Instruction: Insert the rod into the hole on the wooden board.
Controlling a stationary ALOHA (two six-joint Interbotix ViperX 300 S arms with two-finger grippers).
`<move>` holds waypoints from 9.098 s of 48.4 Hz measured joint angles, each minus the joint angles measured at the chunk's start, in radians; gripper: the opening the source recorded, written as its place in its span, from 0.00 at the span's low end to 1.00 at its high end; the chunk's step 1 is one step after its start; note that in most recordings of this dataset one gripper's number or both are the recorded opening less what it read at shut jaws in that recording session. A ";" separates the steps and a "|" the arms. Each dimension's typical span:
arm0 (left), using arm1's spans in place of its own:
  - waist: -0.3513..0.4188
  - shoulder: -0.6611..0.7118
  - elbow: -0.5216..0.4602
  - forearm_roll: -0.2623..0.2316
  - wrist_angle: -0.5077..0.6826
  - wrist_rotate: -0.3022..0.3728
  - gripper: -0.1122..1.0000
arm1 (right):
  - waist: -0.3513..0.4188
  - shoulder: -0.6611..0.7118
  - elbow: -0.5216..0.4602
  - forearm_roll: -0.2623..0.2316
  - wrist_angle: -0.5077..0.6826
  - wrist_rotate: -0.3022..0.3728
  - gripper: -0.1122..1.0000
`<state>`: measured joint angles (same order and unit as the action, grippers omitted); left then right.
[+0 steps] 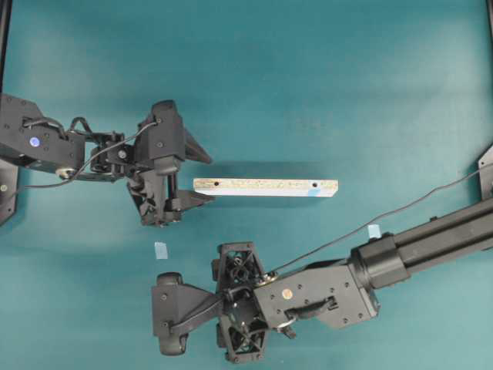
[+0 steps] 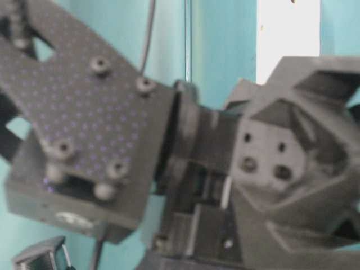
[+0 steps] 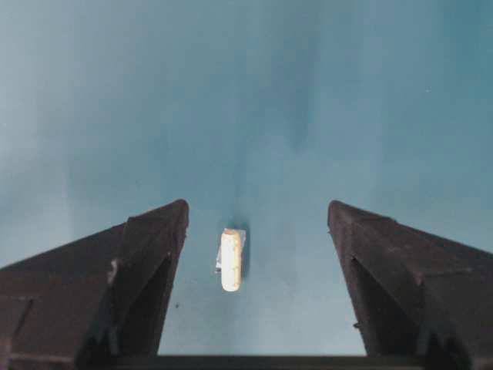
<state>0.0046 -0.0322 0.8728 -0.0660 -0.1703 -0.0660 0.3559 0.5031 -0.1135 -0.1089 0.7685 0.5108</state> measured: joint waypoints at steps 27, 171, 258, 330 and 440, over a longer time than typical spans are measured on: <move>0.000 0.002 0.025 0.000 -0.023 0.000 0.96 | 0.011 0.003 -0.003 0.000 0.071 -0.002 0.82; 0.000 0.002 0.025 0.000 -0.023 -0.003 0.96 | 0.025 0.046 0.012 -0.035 0.052 -0.003 0.29; 0.000 0.002 0.025 0.000 -0.023 -0.006 0.94 | -0.091 -0.230 0.123 -0.133 -0.400 0.000 0.20; 0.000 0.133 -0.074 0.000 -0.023 -0.003 0.81 | -0.210 -0.453 0.373 -0.140 -0.614 -0.012 0.20; -0.003 0.206 -0.121 0.000 -0.046 0.041 0.40 | -0.423 -0.769 1.233 -0.003 -1.399 -0.095 0.20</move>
<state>0.0015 0.1733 0.7517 -0.0660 -0.2163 -0.0245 -0.0675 -0.2654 1.1198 -0.1120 -0.6305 0.4157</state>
